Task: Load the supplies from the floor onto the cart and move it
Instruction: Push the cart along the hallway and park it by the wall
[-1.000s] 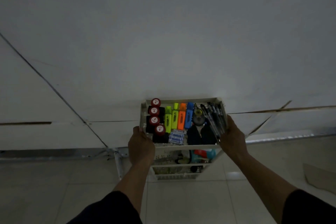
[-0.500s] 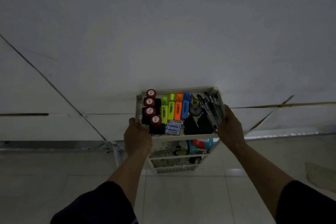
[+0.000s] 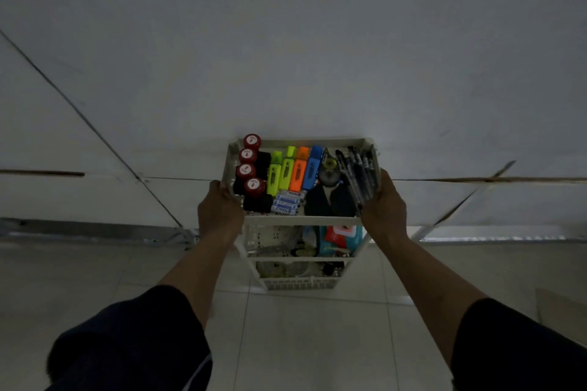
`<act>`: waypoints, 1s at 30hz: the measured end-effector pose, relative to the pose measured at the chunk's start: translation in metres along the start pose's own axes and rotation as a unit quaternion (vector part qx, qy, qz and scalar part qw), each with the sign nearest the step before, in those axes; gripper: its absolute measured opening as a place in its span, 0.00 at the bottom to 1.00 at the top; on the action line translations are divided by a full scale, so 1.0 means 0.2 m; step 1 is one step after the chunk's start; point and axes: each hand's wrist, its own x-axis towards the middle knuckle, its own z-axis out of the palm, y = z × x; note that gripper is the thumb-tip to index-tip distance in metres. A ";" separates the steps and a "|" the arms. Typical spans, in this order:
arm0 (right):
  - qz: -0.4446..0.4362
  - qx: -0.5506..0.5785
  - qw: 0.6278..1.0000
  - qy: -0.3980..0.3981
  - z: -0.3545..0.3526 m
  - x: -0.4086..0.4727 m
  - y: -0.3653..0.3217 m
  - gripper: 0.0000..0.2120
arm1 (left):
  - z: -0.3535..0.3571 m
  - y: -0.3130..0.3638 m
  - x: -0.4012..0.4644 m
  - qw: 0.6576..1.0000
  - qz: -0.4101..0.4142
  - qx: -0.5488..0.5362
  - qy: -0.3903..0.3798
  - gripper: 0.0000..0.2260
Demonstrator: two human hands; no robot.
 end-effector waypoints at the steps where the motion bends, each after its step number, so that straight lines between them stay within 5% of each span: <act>1: 0.001 -0.003 1.000 0.000 0.00 0.00 0.00 0.14 | 0.00 0.00 0.00 1.000 -0.003 -0.004 0.000 0.12; 30: 0.010 -0.043 0.999 0.017 0.00 0.01 -0.07 0.11 | 0.03 -0.03 0.05 0.997 0.009 -0.074 -0.025 0.08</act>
